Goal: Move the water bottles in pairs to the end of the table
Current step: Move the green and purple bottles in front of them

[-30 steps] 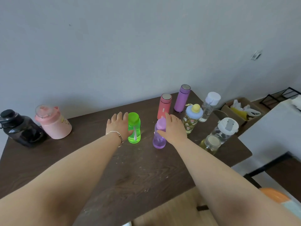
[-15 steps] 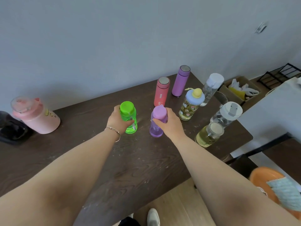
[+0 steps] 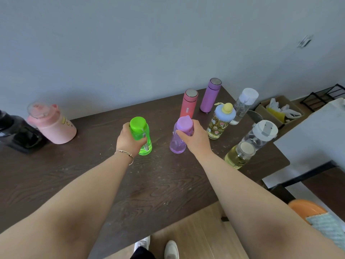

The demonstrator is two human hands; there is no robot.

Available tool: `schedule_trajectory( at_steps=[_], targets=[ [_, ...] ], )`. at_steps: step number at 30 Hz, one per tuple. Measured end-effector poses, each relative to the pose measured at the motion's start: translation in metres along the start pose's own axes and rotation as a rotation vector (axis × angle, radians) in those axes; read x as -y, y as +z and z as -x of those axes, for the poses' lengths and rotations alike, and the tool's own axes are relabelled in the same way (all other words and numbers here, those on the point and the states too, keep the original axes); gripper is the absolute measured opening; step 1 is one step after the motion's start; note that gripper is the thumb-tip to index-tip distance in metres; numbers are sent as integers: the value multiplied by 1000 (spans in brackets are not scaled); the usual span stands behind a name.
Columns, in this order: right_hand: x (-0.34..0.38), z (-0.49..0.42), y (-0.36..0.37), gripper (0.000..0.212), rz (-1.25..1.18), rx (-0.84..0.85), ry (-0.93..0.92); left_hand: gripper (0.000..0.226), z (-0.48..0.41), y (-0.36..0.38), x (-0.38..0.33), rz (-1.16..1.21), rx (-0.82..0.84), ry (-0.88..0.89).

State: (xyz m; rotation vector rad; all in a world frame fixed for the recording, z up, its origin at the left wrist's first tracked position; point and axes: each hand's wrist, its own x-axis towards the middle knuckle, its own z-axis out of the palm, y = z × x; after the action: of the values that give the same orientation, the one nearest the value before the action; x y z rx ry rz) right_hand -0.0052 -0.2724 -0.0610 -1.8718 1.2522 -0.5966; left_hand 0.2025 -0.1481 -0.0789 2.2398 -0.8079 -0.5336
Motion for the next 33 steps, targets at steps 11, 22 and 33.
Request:
schedule_trajectory(
  at_steps=[11, 22, 33],
  targets=[
    [47, 17, 48, 54, -17, 182, -95, 74, 44, -65, 42, 59, -183, -114],
    [145, 41, 163, 58, 31, 328, -235, 67, 57, -186, 137, 86, -345, -186],
    [217, 68, 291, 60, 20, 325, -192, 71, 24, -279, 244, 46, -280, -189]
  ],
)
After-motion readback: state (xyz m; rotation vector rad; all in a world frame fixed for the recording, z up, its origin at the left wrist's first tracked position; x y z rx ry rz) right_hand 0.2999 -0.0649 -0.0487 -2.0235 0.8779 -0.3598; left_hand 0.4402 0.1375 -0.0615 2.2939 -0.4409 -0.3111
